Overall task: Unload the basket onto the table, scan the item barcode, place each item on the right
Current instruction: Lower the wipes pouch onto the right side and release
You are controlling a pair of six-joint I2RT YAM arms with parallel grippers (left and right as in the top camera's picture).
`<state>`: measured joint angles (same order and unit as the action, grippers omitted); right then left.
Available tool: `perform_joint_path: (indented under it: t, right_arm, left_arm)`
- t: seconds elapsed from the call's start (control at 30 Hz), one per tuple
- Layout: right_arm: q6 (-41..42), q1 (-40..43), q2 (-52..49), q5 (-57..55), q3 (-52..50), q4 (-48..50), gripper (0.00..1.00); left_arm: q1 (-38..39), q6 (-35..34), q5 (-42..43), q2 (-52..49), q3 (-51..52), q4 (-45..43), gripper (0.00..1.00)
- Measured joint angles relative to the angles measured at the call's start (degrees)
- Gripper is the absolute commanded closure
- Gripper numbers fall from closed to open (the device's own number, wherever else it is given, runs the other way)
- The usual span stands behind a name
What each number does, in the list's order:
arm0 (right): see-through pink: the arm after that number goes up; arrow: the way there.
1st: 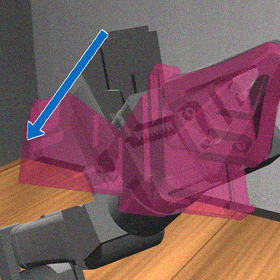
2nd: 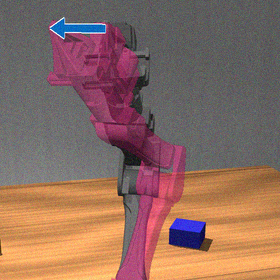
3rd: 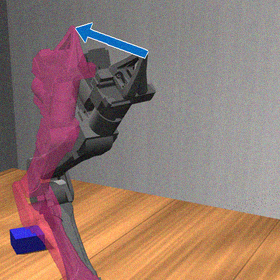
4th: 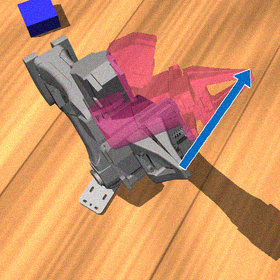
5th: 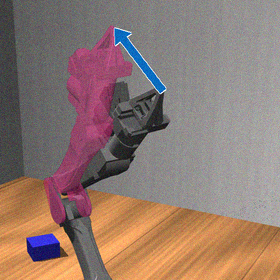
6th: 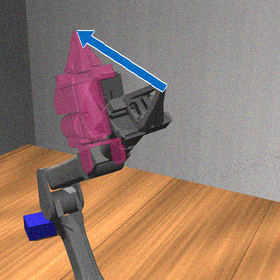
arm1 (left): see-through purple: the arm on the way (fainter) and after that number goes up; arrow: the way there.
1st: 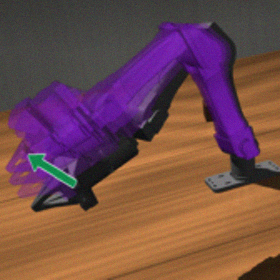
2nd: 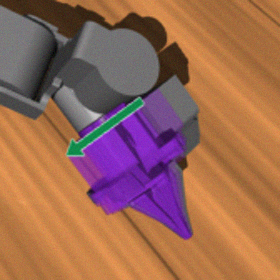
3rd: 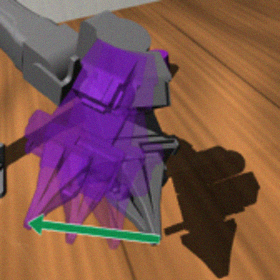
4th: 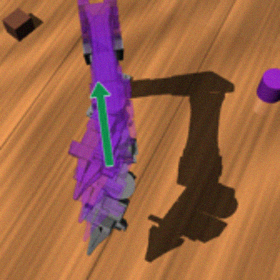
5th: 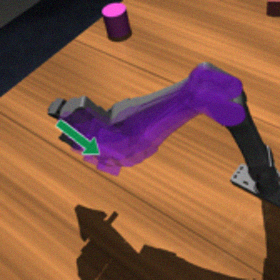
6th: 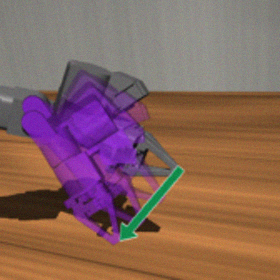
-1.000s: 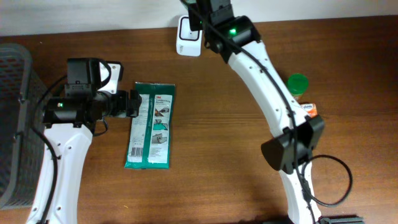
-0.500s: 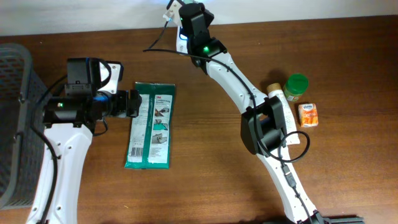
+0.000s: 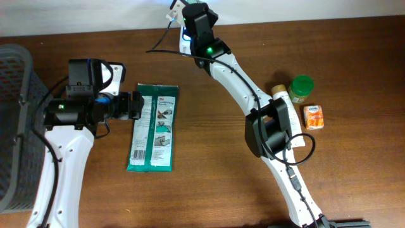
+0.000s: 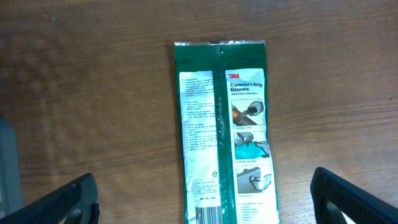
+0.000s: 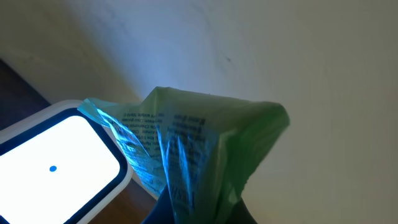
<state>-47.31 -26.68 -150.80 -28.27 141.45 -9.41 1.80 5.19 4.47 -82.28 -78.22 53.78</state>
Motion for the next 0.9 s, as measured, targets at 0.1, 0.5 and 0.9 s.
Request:
perform_joint_path:
  t: [0.1,0.5,0.9]
  right_arm:
    - [8.2,0.0,2.9,0.0,0.0,-5.0,0.96]
    - [54.9,6.6,32.2,28.5,1.1,-68.8,0.96]
    - [60.8,17.4,31.5,31.8,-29.7,-81.0,0.96]
  left_arm:
    - [0.0,0.0,0.0,0.0,0.0,0.0,0.01]
    - [0.0,0.0,0.0,0.0,0.0,0.0,0.01]
    - [0.0,0.0,0.0,0.0,0.0,0.0,0.01]
